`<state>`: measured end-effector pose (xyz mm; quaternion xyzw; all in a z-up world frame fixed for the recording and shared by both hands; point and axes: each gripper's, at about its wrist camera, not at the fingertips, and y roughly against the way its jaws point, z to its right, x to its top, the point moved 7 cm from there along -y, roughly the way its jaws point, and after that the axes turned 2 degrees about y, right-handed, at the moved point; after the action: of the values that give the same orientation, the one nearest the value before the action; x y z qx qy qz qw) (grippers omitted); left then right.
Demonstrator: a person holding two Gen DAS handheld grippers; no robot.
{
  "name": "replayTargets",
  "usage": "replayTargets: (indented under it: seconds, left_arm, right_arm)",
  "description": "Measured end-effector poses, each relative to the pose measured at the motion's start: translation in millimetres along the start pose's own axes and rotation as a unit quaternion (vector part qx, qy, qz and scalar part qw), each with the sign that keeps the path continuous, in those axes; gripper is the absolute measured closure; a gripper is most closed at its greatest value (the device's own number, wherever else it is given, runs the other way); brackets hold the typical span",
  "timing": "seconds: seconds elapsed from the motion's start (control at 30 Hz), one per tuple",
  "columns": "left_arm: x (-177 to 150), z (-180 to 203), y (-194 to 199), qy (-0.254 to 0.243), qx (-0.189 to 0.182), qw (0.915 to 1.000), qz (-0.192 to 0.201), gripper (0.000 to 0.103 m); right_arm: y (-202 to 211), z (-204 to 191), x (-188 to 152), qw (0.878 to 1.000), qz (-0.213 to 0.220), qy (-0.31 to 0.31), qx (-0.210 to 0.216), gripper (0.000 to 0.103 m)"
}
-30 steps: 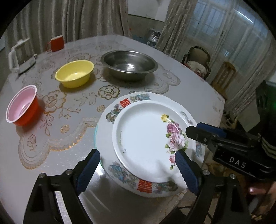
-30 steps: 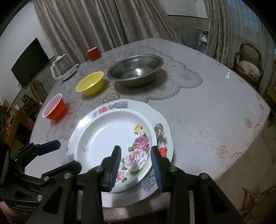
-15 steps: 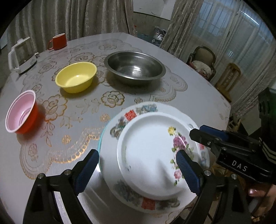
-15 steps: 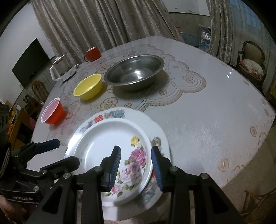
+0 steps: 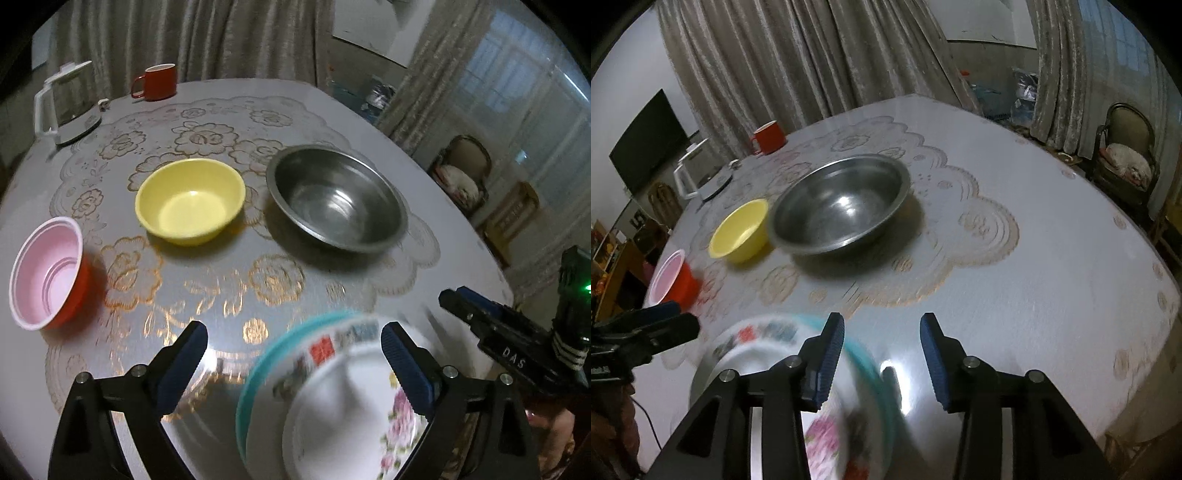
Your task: Organize plates and bowls
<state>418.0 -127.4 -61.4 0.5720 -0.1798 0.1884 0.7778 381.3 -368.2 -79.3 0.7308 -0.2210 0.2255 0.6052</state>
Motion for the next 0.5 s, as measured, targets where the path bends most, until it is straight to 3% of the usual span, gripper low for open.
replayTargets:
  seconds: [0.17, 0.27, 0.5]
  left_arm:
    - [18, 2, -21, 0.002, 0.002, 1.0000, -0.002, 0.007]
    - [27, 1, -30, 0.009, 0.000, 1.0000, -0.001, 0.007]
    - [42, 1, -50, 0.021, -0.002, 0.9997, -0.009, 0.009]
  right_arm:
    - [-24, 20, 38, 1.000, 0.013, -0.019, 0.008, 0.057]
    - [-40, 30, 55, 0.999, 0.010, -0.049, 0.022, 0.040]
    - [-75, 33, 77, 0.995, -0.005, -0.083, 0.051, 0.040]
